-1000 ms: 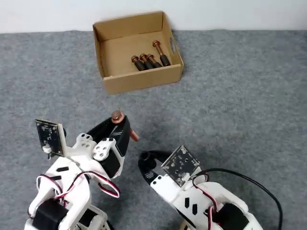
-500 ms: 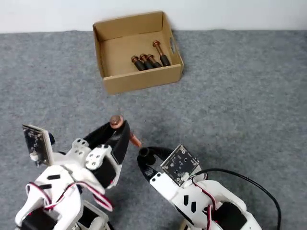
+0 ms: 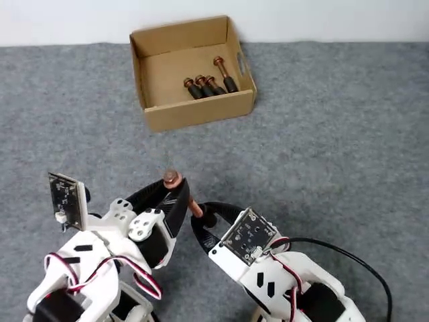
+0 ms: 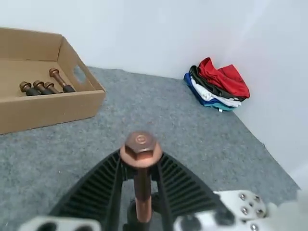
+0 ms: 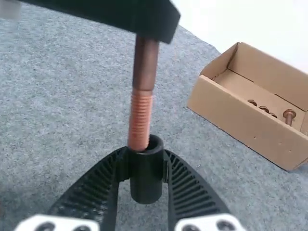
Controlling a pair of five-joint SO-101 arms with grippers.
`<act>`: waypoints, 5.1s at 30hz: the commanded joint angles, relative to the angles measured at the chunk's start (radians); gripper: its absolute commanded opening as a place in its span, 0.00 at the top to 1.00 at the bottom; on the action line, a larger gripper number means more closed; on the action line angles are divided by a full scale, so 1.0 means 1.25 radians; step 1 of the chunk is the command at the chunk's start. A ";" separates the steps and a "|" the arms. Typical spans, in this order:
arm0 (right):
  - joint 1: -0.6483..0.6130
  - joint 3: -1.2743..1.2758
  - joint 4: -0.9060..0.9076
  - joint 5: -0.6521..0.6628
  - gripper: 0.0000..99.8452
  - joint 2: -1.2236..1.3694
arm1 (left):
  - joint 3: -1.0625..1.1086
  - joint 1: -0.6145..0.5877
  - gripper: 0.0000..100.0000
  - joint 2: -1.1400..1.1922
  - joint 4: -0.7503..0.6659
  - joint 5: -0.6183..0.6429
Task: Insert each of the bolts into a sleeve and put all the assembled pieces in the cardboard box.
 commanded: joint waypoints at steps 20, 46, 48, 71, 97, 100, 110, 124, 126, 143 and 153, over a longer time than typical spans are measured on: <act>0.006 -0.015 -0.023 0.009 0.99 -0.006 | 0.041 0.097 1.00 0.002 0.110 -0.126; 0.085 -0.009 -0.014 0.004 0.99 -0.006 | -0.193 -0.128 0.75 0.158 0.203 -0.248; 0.114 -0.009 -0.014 0.002 0.99 -0.006 | -0.192 -0.173 0.80 0.157 0.203 -0.258; 0.388 -0.137 0.161 -0.236 0.99 -0.004 | 0.468 -0.520 1.00 0.157 -0.098 -0.442; 0.400 -0.838 0.064 -0.233 0.99 0.857 | 0.580 -0.524 1.00 0.157 -0.230 -0.438; 0.400 -0.908 0.035 -0.233 0.99 0.952 | 0.580 -0.524 1.00 0.157 -0.230 -0.438; 0.369 -1.092 -0.026 -0.232 0.99 1.190 | 0.580 -0.524 1.00 0.157 -0.230 -0.438; 0.334 -1.239 -0.028 -0.232 0.99 1.318 | 0.580 -0.524 1.00 0.157 -0.230 -0.438; 0.334 -1.248 -0.040 -0.220 0.99 1.330 | 0.580 -0.524 1.00 0.157 -0.230 -0.438; 0.334 -1.251 -0.296 -0.112 0.99 1.501 | 0.580 -0.524 1.00 0.157 -0.230 -0.438; 0.334 -1.252 -0.516 -0.042 0.99 1.679 | 0.580 -0.524 1.00 0.157 -0.230 -0.438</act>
